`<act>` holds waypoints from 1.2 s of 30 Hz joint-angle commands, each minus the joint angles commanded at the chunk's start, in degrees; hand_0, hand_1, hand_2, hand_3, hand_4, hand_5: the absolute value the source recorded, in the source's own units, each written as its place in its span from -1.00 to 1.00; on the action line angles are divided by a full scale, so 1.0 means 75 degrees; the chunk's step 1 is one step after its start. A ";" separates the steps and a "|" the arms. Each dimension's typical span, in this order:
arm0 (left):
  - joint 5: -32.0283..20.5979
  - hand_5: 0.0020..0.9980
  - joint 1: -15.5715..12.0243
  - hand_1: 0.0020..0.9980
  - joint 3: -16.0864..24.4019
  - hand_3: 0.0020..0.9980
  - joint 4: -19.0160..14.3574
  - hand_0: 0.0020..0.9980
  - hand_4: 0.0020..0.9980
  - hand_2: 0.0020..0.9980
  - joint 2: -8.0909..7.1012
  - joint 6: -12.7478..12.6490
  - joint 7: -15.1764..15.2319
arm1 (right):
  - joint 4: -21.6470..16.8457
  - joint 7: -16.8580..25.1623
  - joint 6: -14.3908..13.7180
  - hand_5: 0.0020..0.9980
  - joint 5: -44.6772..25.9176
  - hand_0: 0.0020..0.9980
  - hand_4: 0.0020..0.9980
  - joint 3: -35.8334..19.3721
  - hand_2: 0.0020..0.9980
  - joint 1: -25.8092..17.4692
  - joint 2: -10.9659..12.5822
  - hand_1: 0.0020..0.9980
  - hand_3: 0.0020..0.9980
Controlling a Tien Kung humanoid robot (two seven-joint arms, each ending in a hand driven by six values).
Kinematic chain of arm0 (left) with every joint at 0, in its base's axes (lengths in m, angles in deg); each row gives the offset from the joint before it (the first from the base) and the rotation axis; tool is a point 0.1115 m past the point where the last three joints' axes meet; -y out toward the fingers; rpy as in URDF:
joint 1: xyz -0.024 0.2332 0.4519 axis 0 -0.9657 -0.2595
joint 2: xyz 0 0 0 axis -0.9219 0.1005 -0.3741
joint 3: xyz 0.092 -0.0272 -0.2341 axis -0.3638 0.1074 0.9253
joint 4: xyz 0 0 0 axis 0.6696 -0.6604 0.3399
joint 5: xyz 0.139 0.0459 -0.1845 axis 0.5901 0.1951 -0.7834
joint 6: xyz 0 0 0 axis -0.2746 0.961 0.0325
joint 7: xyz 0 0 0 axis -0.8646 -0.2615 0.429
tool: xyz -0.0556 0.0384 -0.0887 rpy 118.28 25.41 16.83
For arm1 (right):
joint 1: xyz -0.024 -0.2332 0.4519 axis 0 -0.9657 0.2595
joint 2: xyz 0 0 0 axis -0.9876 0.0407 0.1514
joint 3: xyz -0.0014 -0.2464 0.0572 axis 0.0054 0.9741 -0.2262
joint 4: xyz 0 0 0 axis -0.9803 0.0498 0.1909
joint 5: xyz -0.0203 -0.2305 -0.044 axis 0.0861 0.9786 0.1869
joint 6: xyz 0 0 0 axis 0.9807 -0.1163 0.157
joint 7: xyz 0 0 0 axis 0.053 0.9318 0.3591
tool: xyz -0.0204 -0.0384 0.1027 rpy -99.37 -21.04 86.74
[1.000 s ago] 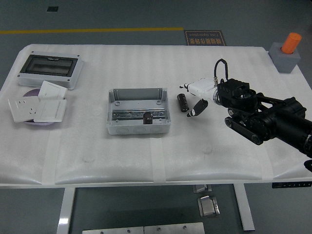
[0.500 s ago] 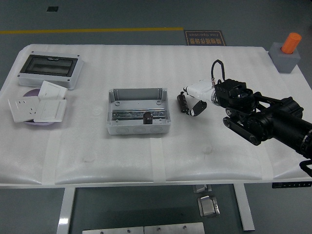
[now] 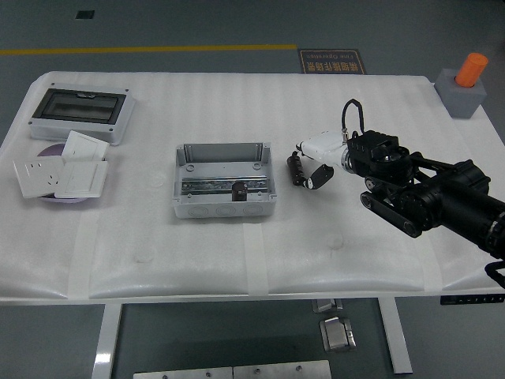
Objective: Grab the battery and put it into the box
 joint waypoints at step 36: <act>0.0635 -0.41 -0.0166 0.17 0.0825 0.04 0.0000 -0.07 -0.11 -0.20 -0.0016 -0.0073 -0.0117 | -0.1053 -0.0284 -0.2072 -0.27 -0.1859 0.78 0.24 0.1045 0.47 0.0072 0.0726 0.41 0.45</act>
